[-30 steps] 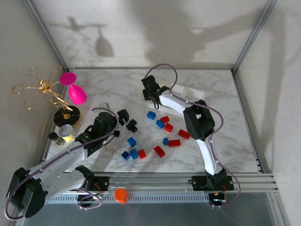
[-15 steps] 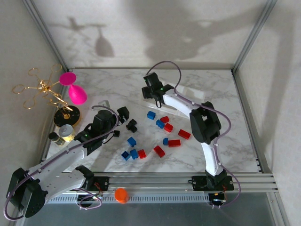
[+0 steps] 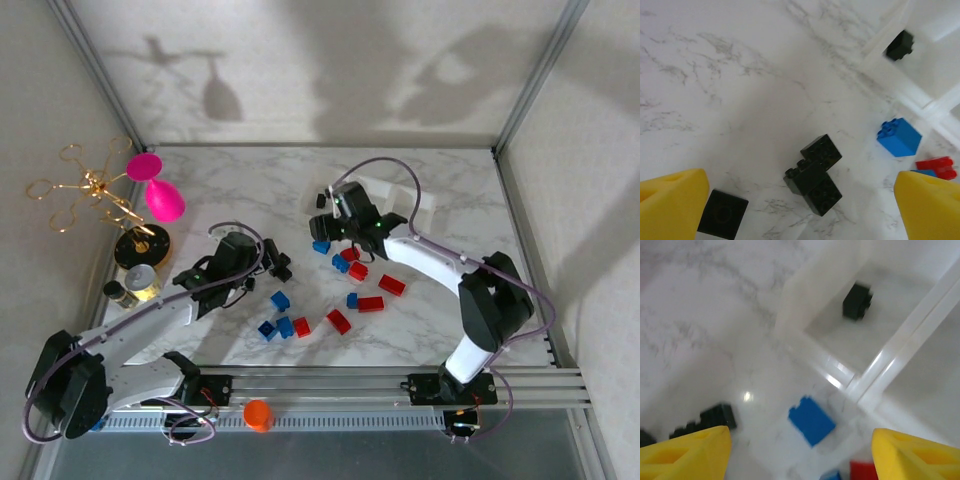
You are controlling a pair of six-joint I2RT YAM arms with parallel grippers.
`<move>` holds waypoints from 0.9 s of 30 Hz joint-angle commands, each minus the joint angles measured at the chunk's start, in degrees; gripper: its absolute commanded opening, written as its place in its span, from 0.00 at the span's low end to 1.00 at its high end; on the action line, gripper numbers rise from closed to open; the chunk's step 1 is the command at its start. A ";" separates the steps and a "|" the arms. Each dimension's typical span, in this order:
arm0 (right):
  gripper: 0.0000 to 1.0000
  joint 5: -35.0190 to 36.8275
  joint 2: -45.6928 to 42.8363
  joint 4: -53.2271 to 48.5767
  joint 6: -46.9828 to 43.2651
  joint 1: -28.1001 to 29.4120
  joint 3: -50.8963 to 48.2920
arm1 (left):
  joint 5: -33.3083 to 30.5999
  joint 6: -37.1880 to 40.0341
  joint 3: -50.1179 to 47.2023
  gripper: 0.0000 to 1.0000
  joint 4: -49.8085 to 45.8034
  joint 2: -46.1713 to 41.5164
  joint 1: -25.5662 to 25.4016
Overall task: Sort the legos into containers by color
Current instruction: Pick up the lego from the center of the table.
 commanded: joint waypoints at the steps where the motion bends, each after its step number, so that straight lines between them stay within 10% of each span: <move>1: 0.76 -3.81 -3.99 2.35 2.76 1.03 -4.39 | -0.41 1.29 3.21 0.91 -4.06 3.37 -0.66; 27: 0.93 -8.08 -11.49 8.32 10.59 2.68 -17.94 | 0.85 0.87 11.58 0.69 -2.12 26.54 -4.69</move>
